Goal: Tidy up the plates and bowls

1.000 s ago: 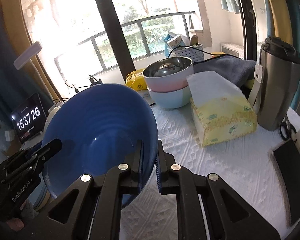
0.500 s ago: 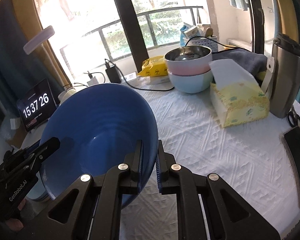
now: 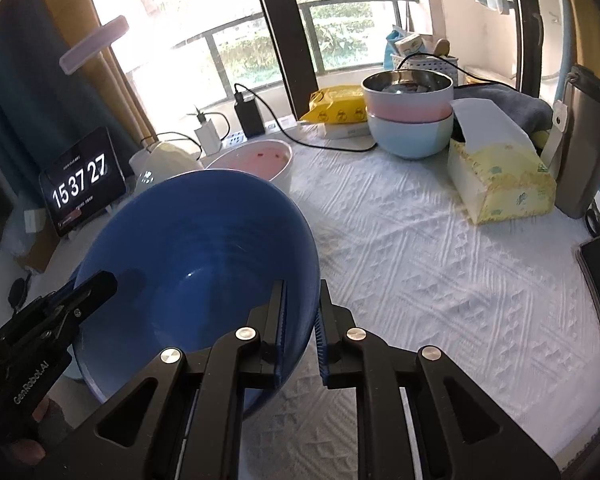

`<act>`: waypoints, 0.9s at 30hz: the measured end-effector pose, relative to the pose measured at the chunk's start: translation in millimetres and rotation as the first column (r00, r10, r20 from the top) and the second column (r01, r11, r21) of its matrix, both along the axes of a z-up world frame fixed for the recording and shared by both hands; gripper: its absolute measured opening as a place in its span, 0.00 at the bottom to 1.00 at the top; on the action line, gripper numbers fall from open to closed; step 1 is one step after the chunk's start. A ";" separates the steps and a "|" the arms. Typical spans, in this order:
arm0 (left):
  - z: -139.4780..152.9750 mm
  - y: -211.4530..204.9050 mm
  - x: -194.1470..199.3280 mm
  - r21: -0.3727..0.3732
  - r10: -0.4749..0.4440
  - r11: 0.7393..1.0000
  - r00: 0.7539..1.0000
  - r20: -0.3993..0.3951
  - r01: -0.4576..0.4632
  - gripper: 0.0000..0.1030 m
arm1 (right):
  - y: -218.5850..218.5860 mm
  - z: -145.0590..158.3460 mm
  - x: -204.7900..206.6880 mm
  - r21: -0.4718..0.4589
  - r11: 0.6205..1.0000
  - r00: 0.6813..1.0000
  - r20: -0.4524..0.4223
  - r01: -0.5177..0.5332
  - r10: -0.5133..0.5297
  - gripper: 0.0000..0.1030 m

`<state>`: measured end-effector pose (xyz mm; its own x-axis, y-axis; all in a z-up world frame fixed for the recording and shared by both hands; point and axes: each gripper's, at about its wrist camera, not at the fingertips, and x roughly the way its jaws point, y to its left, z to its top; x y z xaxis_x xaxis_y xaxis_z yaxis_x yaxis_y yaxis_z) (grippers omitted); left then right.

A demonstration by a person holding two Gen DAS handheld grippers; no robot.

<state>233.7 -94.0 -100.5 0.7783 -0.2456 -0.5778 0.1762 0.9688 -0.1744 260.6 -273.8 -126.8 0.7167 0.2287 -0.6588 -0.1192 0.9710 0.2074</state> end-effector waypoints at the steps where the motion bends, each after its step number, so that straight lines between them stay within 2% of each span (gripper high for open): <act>1: -0.4 0.9 -0.9 -0.004 -0.002 1.000 1.000 -0.004 0.002 0.21 | 0.9 -0.1 -1.0 -0.002 1.000 1.000 -0.004 -0.002 0.002 0.15; 12: -9.5 0.2 -10.5 -0.001 -0.034 0.999 0.996 -0.081 0.034 0.21 | 1.0 -0.8 -9.1 -0.015 1.000 0.998 -0.053 0.017 -0.018 0.16; 18: -13.9 -3.0 -11.5 0.014 -0.047 0.999 0.994 -0.101 0.049 0.21 | 1.0 -2.5 -10.3 -0.017 1.000 0.998 -0.067 0.018 -0.019 0.22; 27: -18.9 -4.4 -6.8 0.017 -0.050 0.999 0.991 -0.125 0.052 0.21 | 0.7 -6.5 -5.9 -0.013 1.000 0.997 -0.076 0.019 -0.020 0.23</act>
<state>226.9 -98.4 -119.4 0.6871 -0.2706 -0.6743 0.2036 0.9626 -0.1789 254.7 -273.0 -133.3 0.6682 0.2069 -0.7146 -0.0847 0.9755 0.2032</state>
